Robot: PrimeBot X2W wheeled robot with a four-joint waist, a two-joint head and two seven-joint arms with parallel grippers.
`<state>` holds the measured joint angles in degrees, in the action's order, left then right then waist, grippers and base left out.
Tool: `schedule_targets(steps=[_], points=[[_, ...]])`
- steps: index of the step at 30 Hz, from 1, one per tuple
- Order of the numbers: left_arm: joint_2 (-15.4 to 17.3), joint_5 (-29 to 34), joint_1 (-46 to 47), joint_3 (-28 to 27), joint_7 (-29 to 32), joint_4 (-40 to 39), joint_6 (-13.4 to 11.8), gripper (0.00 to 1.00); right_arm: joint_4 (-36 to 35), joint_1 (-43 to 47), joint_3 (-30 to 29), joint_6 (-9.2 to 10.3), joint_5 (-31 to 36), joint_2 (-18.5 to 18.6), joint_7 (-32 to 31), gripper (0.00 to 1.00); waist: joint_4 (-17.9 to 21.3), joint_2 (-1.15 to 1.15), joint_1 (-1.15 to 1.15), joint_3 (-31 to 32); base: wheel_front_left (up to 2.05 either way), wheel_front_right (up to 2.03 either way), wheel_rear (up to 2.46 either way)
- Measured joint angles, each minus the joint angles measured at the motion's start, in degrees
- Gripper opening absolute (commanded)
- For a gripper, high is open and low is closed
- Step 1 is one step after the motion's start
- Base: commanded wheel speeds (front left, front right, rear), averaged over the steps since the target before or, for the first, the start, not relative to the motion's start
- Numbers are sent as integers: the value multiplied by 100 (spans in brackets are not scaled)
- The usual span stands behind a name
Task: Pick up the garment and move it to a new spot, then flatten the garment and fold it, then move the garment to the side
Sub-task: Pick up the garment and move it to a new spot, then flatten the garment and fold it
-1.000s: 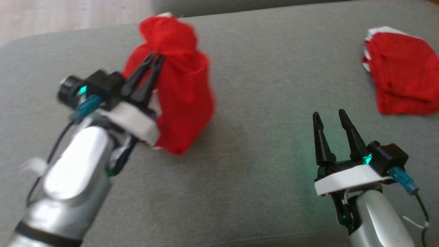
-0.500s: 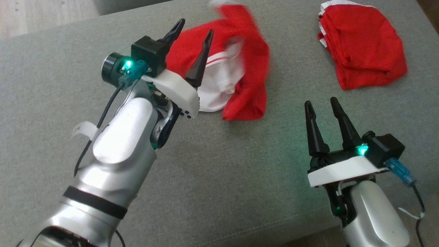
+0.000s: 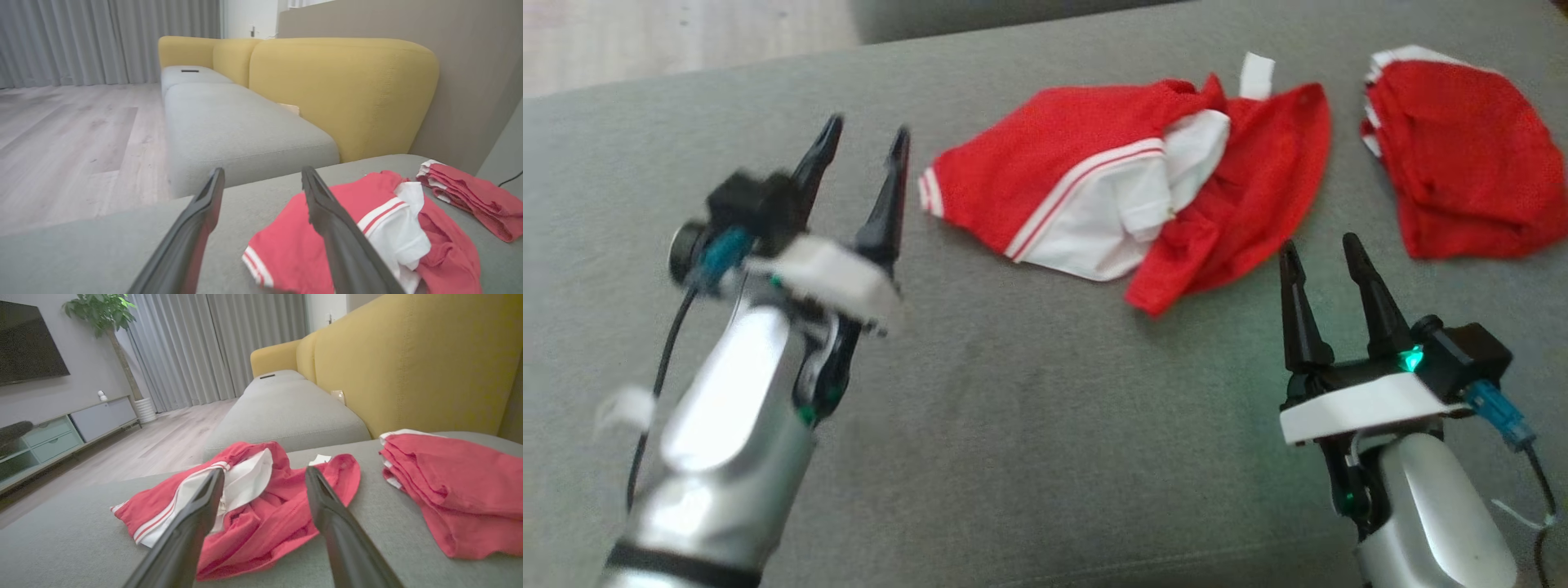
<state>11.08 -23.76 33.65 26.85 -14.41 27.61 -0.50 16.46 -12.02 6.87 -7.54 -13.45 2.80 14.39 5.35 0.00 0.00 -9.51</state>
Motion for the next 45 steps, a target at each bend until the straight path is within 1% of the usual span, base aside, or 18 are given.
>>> schedule_targets(steps=[3, 8, 13, 17, 22, 27, 29, 32, 36, 40, 45], points=[[83, 62, -599, -285, -7, -449, -7, 100, -1, 88, -68, 0, 52, 0, -1, 100, -190, 0, 0, 106, 0, 0, 0], [67, 224, -1500, -724, -8, -1079, 5, 100, 3, 282, -171, 0, 96, 0, -1, 100, -438, 0, 0, 313, 0, 0, 0], [-171, 414, -2257, -1016, -8, -1424, 122, 100, 7, 382, -169, 0, 94, -1, -1, 100, -563, 0, -1, 510, 0, 0, 0], [-391, 627, -2629, -1167, -8, -1534, 274, 100, 8, 444, -141, 0, 92, -1, -1, 100, -553, 0, -1, 565, 0, 0, 0], [-617, 766, -2767, -1361, -8, -1608, 397, 100, 29, 463, -93, 0, 91, -1, -2, 100, -504, 0, 0, 541, 0, 0, 0], [-679, 890, -2760, -1485, -8, -1640, 465, 100, 27, 462, -87, 0, 91, -1, -2, 100, -507, 0, 0, 485, 0, 0, 0], [-710, 954, -2757, -1506, -8, -1640, 542, 100, 27, 459, -48, 0, 92, 0, -5, 100, -522, 0, 0, 451, 0, 0, 0], [-766, 1007, -2741, -1525, -8, -1639, 573, 100, 26, 442, 137, 0, 122, 0, -40, 100, -561, 0, 0, 386, 0, 0, 0], [-786, 1010, -2697, -1517, -8, -1611, 659, 100, 70, 343, 524, 0, 214, 0, -219, 100, -669, 0, 0, 290, 0, 0, 0], [-811, 1009, -2565, -1480, -8, -1545, 666, 100, 416, -10, 838, 0, 375, 40, -609, 100, -835, 0, 0, 176, 0, 0, 0], [-831, 1007, -2470, -1457, -8, -1484, 706, 100, 1094, -415, 1141, 0, 546, 190, -1034, 100, -1088, 0, 1, 15, 0, 0, 0]])
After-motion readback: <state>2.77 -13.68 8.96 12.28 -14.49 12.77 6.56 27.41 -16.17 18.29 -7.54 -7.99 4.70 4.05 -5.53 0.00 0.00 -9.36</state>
